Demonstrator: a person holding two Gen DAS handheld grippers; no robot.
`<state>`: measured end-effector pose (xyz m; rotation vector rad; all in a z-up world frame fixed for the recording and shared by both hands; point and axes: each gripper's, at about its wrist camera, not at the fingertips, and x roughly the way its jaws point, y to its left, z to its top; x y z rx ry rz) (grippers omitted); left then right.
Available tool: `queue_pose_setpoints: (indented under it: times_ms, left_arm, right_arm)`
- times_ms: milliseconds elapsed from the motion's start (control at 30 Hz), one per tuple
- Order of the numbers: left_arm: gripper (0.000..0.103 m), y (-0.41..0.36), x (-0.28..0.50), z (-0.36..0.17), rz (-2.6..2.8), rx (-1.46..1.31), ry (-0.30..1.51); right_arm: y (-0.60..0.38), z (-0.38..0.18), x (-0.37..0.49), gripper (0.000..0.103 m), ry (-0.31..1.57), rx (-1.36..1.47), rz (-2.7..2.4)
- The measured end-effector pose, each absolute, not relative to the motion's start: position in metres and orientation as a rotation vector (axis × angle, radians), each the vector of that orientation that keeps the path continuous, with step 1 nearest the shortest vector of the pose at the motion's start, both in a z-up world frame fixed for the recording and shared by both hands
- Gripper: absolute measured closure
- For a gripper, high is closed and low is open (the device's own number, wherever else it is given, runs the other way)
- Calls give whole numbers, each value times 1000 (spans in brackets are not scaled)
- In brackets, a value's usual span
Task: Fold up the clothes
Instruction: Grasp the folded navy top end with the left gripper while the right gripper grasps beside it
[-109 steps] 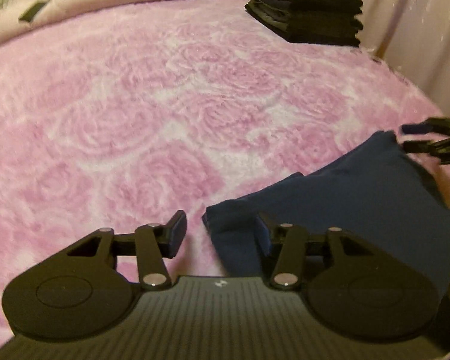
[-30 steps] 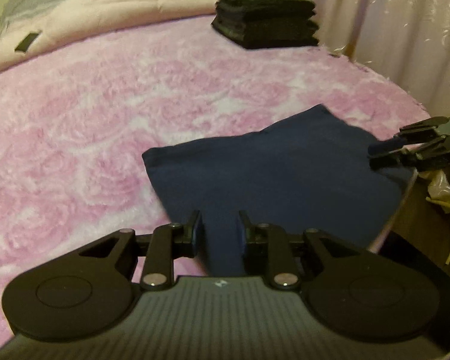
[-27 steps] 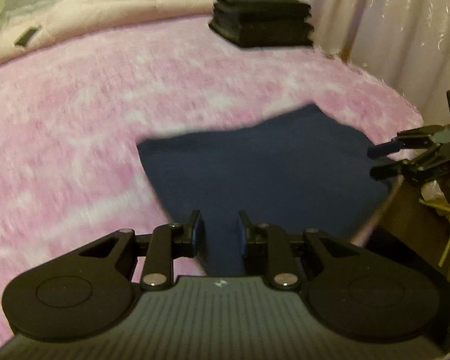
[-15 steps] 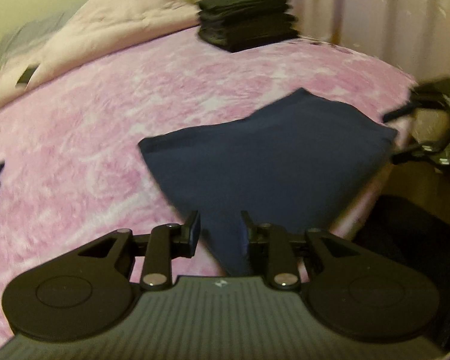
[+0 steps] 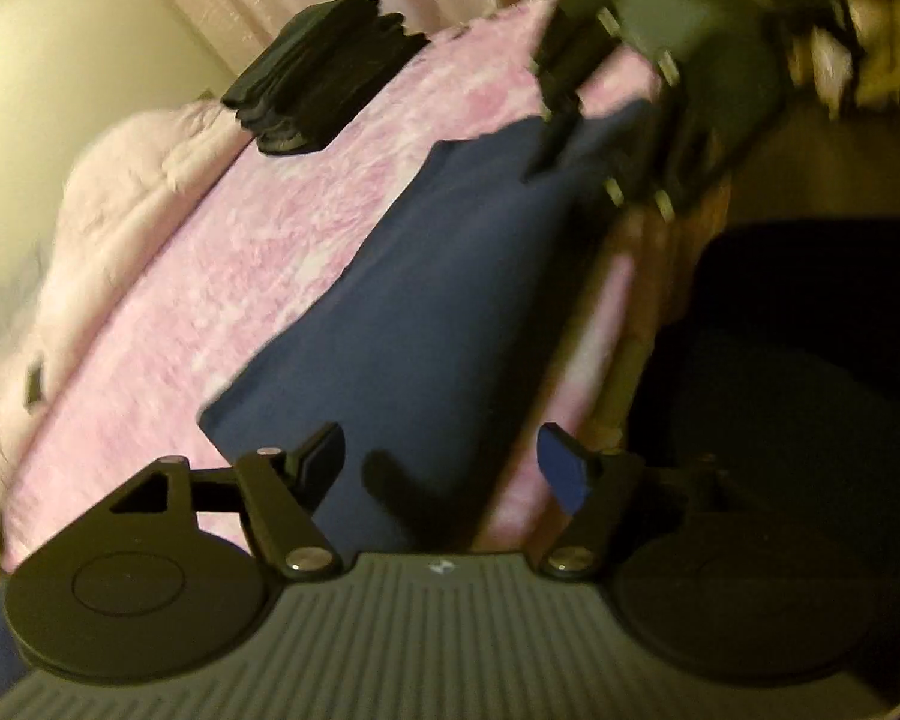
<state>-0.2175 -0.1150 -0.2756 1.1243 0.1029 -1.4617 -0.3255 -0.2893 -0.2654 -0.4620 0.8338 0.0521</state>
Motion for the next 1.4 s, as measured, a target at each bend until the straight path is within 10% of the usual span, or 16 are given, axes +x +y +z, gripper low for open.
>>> queue_pose_setpoints:
  times_ms: [533, 633, 1233, 1400]
  left_arm:
    - [63, -151, -236, -331, -1278, 1475, -153]
    - [66, -156, -232, -326, -1291, 1465, -114]
    - [67, -163, -224, -311, -1325, 1406, -26]
    - [67, -160, -220, -311, -1332, 1400, -27]
  right_arm:
    - [-285, -248, -348, 68, 758, -431, 35]
    - [-276, -268, -361, 28, 754, -574, -24]
    - [-268, -298, -346, 29, 713, -748, -43]
    - [-278, -307, -346, 46, 738, -815, -89]
